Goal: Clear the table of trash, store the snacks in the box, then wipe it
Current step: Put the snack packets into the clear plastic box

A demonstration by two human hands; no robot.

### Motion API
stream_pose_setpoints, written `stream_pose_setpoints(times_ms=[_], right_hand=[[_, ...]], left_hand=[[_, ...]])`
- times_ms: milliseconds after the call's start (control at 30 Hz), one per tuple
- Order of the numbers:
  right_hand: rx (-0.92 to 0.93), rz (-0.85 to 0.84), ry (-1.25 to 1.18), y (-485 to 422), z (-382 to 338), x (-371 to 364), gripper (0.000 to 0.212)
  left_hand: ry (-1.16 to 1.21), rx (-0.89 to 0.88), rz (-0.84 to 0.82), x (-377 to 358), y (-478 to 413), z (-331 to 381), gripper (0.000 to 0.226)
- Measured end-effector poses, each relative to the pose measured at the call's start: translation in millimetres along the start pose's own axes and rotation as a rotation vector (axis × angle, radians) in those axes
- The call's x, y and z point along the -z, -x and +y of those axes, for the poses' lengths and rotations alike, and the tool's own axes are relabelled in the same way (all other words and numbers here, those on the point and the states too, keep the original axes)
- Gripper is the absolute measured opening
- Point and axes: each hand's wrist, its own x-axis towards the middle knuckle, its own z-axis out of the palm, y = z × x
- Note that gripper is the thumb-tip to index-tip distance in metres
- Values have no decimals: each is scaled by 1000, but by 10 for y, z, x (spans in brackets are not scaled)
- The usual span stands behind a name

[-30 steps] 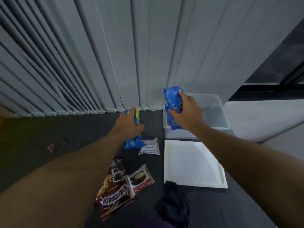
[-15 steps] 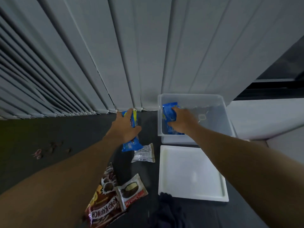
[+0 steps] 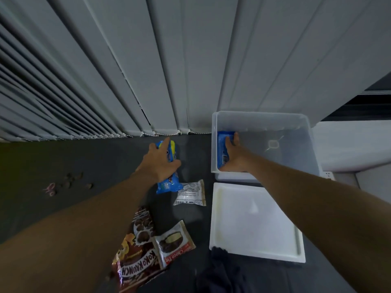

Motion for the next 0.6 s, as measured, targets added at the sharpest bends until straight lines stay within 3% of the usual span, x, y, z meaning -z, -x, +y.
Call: stream_pose_setpoints(times_ms=[267, 400, 600], right_hand=[[69, 188, 36, 215, -4, 126, 119], [127, 385, -21, 500, 93, 325, 83], [-8, 720, 68, 947, 525, 533, 71]], left_hand=[[-5, -73, 58, 111, 124, 184, 78], [-14, -158, 130, 213, 209, 432, 73], [-24, -253, 201, 199, 296, 941, 77]])
